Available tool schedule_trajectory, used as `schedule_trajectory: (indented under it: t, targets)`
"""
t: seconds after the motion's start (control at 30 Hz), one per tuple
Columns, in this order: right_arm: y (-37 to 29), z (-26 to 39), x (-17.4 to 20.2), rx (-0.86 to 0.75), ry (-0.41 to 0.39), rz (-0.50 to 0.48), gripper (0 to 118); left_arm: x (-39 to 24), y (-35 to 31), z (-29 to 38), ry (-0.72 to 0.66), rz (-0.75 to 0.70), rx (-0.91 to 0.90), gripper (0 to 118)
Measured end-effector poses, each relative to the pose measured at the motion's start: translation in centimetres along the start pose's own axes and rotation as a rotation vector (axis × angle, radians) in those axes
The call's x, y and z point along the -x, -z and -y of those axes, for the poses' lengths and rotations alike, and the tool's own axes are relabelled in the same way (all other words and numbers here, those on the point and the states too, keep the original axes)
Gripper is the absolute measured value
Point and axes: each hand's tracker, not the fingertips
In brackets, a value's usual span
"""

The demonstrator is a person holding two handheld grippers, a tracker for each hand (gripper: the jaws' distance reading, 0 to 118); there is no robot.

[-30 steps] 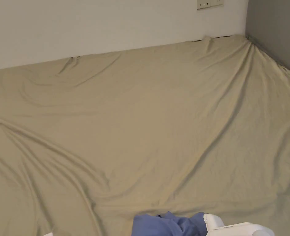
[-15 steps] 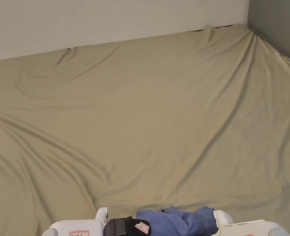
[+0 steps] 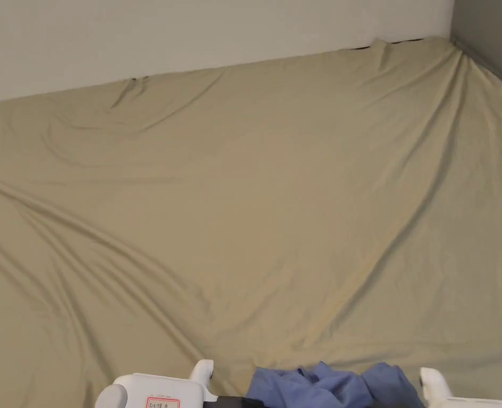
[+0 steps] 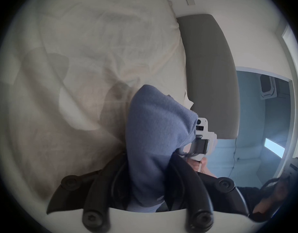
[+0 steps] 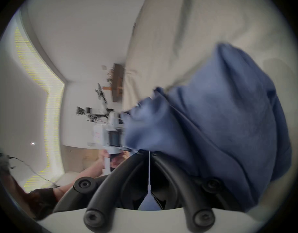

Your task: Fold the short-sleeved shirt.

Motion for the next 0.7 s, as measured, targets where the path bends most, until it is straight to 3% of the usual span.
schedule_trajectory:
  t: [0.07, 0.13, 0.23, 0.33, 0.4, 0.47, 0.53, 0.7]
  targets:
    - [-0.3, -0.2, 1.8, -0.007, -0.057, -0.063, 3, -0.1, -2.9, -0.2, 0.095, 0.026, 0.072, 27]
    - [-0.2, -0.6, 3.5, -0.002, -0.125, -0.088, 3, 0.4, -8.0, -0.9, 0.135, -0.059, 0.087, 27]
    - [0.9, -1.0, 5.6, -0.010, -0.119, -0.127, 3, 2.1, -17.4, -1.7, 0.079, -0.204, 0.045, 27]
    - [2.1, -2.1, 5.1, 0.011, -0.143, -0.147, 3, 3.3, -26.8, -2.1, 0.039, -0.348, 0.009, 27]
    - [3.3, -2.6, 4.7, 0.028, -0.165, -0.131, 3, 4.1, -32.3, -2.1, 0.008, -0.379, -0.031, 27]
    - [4.5, -2.8, 4.4, 0.028, -0.119, -0.132, 3, 5.1, -36.4, -2.2, -0.060, -0.398, -0.036, 27]
    - [5.4, -2.7, 3.6, 0.009, -0.079, -0.119, 3, 6.6, -39.1, -2.0, -0.108, -0.420, -0.057, 27]
    - [6.0, -2.7, 2.5, 0.015, -0.051, -0.055, 3, 9.6, -36.5, -0.6, -0.248, -0.434, -0.042, 27]
